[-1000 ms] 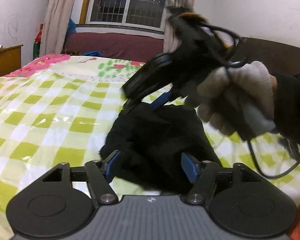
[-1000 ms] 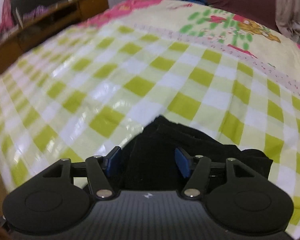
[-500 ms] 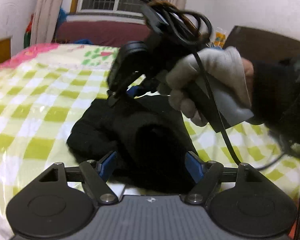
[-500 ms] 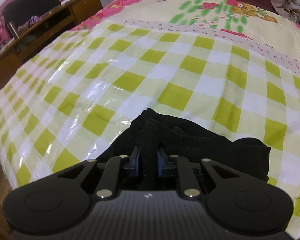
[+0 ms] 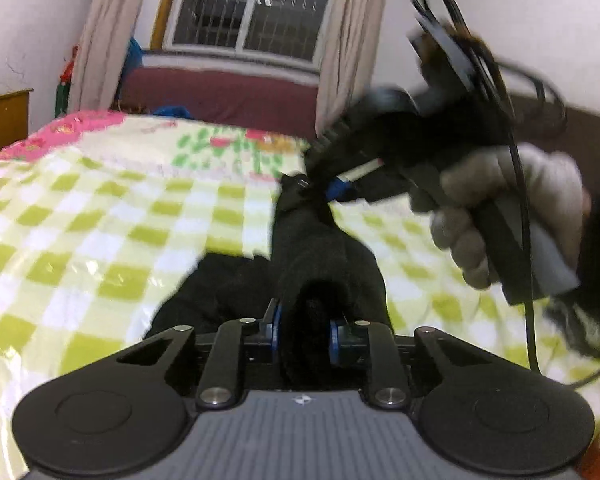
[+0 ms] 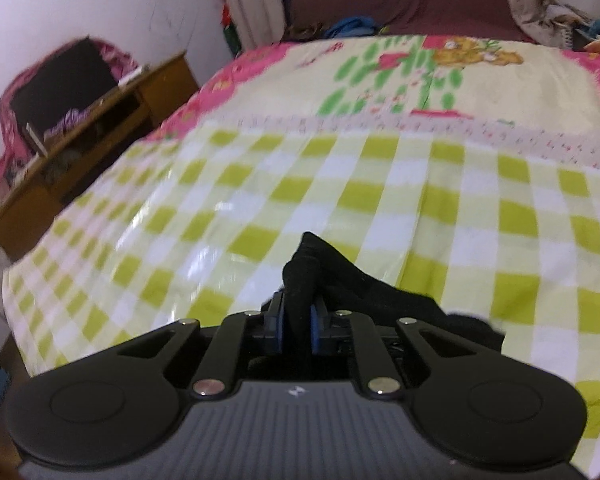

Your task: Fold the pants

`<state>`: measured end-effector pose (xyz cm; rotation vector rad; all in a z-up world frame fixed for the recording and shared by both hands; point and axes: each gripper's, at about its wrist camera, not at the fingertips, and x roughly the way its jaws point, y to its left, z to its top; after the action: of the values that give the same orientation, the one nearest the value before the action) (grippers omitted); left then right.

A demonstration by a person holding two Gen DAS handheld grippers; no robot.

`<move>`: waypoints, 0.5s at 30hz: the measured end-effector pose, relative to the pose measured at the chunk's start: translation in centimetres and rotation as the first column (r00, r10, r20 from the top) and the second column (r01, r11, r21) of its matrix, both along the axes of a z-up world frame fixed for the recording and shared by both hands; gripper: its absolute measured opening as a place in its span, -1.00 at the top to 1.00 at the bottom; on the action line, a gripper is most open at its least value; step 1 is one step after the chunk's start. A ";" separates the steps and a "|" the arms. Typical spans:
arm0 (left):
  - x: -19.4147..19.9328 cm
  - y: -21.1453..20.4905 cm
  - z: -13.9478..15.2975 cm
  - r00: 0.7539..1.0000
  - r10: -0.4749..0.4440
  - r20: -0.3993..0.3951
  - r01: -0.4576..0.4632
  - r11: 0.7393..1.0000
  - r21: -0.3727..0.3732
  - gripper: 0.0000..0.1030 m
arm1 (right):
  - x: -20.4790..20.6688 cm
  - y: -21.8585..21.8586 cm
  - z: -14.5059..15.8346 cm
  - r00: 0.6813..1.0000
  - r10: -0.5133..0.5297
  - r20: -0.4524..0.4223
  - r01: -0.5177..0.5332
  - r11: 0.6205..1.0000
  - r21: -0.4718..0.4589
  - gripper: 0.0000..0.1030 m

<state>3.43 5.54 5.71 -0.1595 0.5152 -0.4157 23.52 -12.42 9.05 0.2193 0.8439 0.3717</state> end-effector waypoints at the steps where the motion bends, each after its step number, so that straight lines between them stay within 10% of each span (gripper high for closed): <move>1: 0.1 0.6 0.2 1.000 0.005 0.001 -0.005 1.000 -0.025 0.33 | 0.2 0.0 0.3 1.000 -0.010 0.004 0.010 1.000 0.013 0.77; 10: 5.1 6.9 -2.7 0.985 0.130 -0.110 -0.145 0.980 -0.137 0.35 | 5.8 2.9 -4.0 0.992 -0.086 -0.097 0.099 0.985 0.142 0.76; 15: 8.2 9.7 -7.8 0.946 0.194 -0.260 -0.247 0.951 -0.188 0.28 | 8.5 7.4 -10.7 0.992 -0.083 -0.090 0.081 0.996 -0.027 0.59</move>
<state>11.66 15.22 -2.12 -0.4807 0.6802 -0.2311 31.99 -4.97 -1.62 0.2501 0.9257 0.2760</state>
